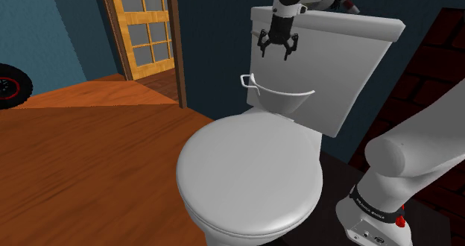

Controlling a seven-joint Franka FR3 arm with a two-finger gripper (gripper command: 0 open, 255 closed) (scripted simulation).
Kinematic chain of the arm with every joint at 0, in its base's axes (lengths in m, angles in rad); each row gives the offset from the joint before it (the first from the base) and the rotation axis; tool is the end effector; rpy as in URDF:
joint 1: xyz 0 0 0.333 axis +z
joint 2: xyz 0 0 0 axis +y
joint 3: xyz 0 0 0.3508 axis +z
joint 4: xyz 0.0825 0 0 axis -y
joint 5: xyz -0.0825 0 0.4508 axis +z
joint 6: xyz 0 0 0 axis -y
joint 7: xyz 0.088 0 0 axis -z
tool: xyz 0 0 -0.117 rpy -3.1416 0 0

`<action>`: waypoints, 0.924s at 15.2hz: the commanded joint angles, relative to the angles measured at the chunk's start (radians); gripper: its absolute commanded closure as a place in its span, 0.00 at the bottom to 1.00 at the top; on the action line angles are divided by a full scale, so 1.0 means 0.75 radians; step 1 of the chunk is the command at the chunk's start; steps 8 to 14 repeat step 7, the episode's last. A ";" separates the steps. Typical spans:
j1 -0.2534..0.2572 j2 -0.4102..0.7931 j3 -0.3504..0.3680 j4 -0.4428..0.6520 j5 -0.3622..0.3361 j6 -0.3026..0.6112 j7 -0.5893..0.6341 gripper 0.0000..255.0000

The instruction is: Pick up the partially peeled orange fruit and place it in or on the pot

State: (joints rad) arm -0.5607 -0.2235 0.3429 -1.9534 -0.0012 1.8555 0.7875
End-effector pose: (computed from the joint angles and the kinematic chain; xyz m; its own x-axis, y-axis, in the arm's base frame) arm 0.5561 -0.1080 0.5905 0.5267 -0.8396 0.1330 -0.8449 -0.5343 -0.0262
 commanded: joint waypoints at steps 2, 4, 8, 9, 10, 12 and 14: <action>-0.016 0.128 0.044 0.074 -0.062 -0.071 0.177 0.00; -0.029 0.257 0.077 0.149 -0.113 -0.143 0.359 0.00; -0.046 0.446 0.114 0.256 -0.168 -0.252 0.615 0.00; -0.046 0.446 0.114 0.256 -0.168 -0.252 0.615 0.00; -0.046 0.446 0.114 0.256 -0.168 -0.252 0.615 0.00; -0.046 0.446 0.114 0.256 -0.168 -0.252 0.615 0.00; -0.046 0.446 0.114 0.256 -0.168 -0.252 0.615 0.00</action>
